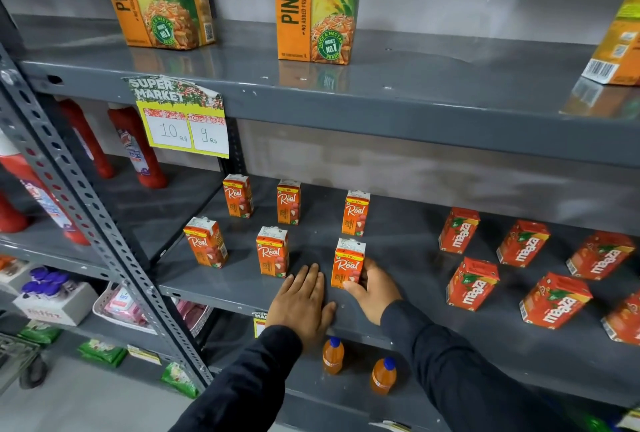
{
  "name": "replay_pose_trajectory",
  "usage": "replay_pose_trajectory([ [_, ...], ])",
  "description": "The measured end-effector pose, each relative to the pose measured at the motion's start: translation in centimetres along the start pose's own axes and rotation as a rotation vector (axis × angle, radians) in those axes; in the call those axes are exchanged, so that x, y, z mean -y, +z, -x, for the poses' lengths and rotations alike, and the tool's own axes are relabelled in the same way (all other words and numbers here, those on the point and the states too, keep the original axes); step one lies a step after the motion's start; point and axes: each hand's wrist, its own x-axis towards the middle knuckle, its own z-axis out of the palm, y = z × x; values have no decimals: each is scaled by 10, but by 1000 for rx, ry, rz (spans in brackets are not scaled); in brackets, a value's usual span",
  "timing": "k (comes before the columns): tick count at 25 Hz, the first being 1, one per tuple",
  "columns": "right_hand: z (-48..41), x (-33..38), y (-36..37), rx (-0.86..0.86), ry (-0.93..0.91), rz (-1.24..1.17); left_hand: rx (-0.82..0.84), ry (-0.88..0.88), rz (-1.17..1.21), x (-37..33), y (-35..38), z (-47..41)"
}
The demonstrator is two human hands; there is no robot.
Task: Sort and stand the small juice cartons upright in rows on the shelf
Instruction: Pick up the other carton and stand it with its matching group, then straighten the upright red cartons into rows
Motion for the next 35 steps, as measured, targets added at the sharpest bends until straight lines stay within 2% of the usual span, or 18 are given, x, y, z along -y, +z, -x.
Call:
replay_pose_trajectory([
  [4, -4, -3, 0, 35, 8, -11, 11, 8, -24, 2, -1, -3],
  [7, -1, -6, -1, 66, 17, -244, 14, 4, -32, 5, -1, -2],
  [9, 12, -16, -11, 1, 29, -428, 23, -1, -28, 0, 0, -2],
  [11, 34, -31, -11, -89, -4, -432, 7, -19, -16, 3, 1, -1],
  [13, 69, -60, -13, -283, -38, -408, -1, -20, -22, 4, 3, -2],
  [16, 105, -94, -37, -790, 14, -293, -23, -17, -29, 5, 9, -2],
  [18, 101, -103, -64, -933, 87, -151, -35, -9, -30, 4, 12, -4],
  [22, 71, -96, -92, -727, 221, -23, -47, -25, -35, 5, 16, -5],
  [24, 59, -93, -95, -676, 299, 83, -39, -28, -32, 6, 16, -6],
  [27, 52, -94, -97, -677, 359, 190, -27, -35, -32, 5, 15, -6],
  [35, 56, -102, -92, -695, 282, 237, -35, -48, -38, 2, 12, -4],
])
